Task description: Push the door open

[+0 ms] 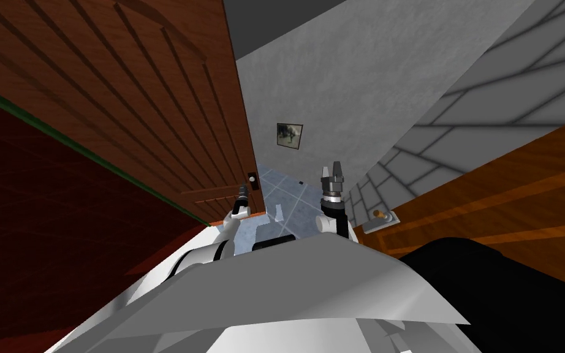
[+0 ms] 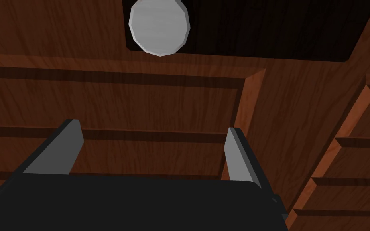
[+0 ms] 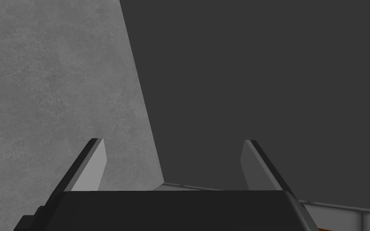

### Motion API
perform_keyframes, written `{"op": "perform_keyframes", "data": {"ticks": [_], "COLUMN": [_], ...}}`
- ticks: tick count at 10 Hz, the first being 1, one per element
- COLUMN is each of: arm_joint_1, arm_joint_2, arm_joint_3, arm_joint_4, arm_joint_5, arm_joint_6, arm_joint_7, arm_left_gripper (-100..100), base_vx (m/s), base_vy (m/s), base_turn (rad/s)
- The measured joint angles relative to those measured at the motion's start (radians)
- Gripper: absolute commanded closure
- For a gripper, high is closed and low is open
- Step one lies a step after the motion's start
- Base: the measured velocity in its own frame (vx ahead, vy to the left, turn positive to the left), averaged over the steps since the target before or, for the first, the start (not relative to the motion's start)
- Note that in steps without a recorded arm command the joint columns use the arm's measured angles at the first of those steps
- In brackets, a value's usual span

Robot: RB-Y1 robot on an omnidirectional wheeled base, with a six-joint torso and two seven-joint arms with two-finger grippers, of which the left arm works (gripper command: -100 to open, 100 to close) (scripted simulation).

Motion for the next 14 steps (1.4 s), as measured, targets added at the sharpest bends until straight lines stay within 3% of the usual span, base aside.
{"op": "perform_keyframes", "data": {"ticks": [2,3,4,5,6,7,9,11,12,13,14], "arm_joint_1": [0.007,-0.001,0.006,0.007,0.005,-0.009,0.006,0.012,0.011,0.011,0.01], "arm_joint_2": [-0.021,-0.04,-0.053,-0.054,-0.033,-0.011,-0.002,-0.004,-0.019,-0.021,-0.02], "arm_joint_3": [-0.006,-0.009,-0.012,-0.012,-0.012,-0.008,-0.005,-0.002,0.001,0.001,0.001], "arm_joint_4": [-0.026,-0.01,-0.027,-0.03,-0.026,0.006,-0.025,-0.034,-0.034,-0.034,-0.035], "arm_joint_5": [-0.004,-0.007,-0.01,-0.01,-0.009,-0.007,-0.008,-0.008,-0.007,-0.007,-0.007], "arm_joint_6": [0.015,0.005,0.01,0.013,0.012,-0.005,0.006,0.007,0.005,0.005,0.005], "arm_joint_7": [-0.008,-0.016,-0.021,-0.022,-0.02,-0.019,-0.025,-0.027,-0.029,-0.03,-0.03], "arm_left_gripper": [-100,-100,-100,-100,-100,-100,-100,-100,-100,100,100], "base_vx": [-0.113,-0.104,0.0,0.126,0.224,0.148,0.235,0.246,0.111,-0.014,-0.037], "base_vy": [-0.038,-0.027,0.011,0.006,0.017,0.016,-0.035,-0.043,-0.029,0.003,0.012], "base_turn": [0.107,0.06,0.018,-0.02,-0.019,-0.002,-0.033,-0.035,-0.005,0.008,-0.005]}}
